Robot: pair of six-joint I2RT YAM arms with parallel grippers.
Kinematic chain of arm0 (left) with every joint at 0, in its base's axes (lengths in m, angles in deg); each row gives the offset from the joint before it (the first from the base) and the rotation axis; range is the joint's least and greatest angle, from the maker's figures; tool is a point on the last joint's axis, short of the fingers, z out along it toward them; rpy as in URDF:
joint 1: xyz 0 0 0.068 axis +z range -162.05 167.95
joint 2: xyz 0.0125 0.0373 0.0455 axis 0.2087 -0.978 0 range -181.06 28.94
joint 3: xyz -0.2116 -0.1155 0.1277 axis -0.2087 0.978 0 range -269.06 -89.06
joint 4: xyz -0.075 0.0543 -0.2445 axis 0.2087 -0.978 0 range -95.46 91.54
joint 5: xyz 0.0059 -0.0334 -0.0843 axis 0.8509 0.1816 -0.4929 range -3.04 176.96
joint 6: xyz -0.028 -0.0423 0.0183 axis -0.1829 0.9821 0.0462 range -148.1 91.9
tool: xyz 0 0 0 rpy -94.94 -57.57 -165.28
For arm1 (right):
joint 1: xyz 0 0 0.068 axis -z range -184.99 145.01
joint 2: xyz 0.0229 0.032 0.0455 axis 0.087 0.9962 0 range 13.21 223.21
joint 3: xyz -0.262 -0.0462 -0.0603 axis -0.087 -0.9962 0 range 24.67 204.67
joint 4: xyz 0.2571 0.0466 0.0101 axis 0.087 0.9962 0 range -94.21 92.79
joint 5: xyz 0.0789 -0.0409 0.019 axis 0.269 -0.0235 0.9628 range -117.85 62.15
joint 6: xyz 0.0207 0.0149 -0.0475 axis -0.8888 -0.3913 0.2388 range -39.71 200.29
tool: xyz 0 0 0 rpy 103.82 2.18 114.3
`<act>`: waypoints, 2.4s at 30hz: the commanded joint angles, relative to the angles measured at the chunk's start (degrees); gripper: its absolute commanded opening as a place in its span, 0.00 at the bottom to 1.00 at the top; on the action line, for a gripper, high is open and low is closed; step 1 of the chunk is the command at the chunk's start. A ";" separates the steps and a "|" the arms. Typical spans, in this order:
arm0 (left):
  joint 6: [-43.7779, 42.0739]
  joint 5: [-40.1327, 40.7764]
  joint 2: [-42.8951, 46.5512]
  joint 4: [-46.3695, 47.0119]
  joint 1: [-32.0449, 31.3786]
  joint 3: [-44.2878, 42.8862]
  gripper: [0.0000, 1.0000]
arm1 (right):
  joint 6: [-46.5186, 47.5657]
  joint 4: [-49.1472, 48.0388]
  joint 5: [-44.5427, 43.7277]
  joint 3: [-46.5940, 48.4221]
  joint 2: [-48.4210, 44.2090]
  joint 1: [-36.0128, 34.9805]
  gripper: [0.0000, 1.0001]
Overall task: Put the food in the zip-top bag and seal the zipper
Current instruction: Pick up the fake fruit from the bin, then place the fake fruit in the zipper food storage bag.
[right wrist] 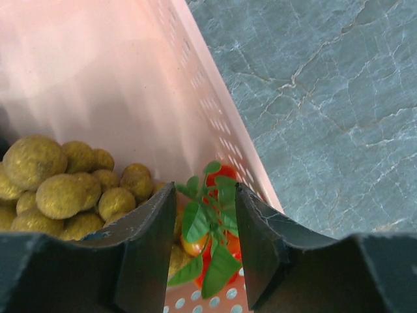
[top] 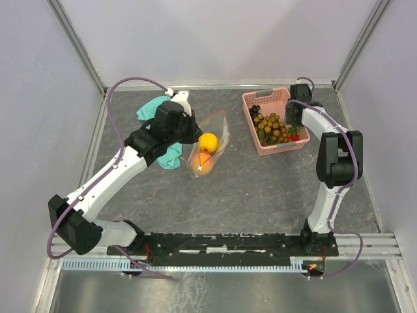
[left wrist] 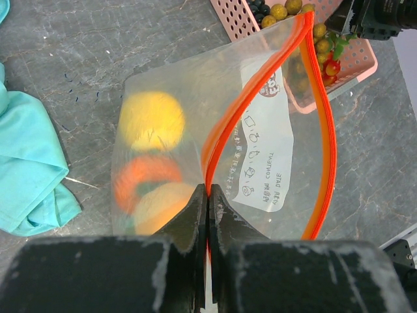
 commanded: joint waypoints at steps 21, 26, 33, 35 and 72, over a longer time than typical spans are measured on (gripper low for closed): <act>1.27 -1.50 1.44 1.37 0.03 0.14 0.03 | 4.61 -0.91 0.39 0.98 -6.85 1.66 0.05; 1.21 -2.17 1.35 1.68 -0.03 0.35 0.03 | 4.37 -0.74 0.25 -0.48 -12.72 1.40 0.04; 0.91 -2.54 1.17 1.78 -0.03 0.18 0.03 | 3.18 0.32 4.13 -0.95 -20.32 -0.65 0.04; 0.92 -2.47 1.17 1.92 -0.03 0.17 0.03 | 2.48 0.32 5.53 -1.16 -22.58 -1.60 0.04; 4.38 -3.23 -0.72 3.17 -0.02 -1.33 0.03 | -16.83 -25.72 24.61 -10.75 -37.45 -32.59 0.04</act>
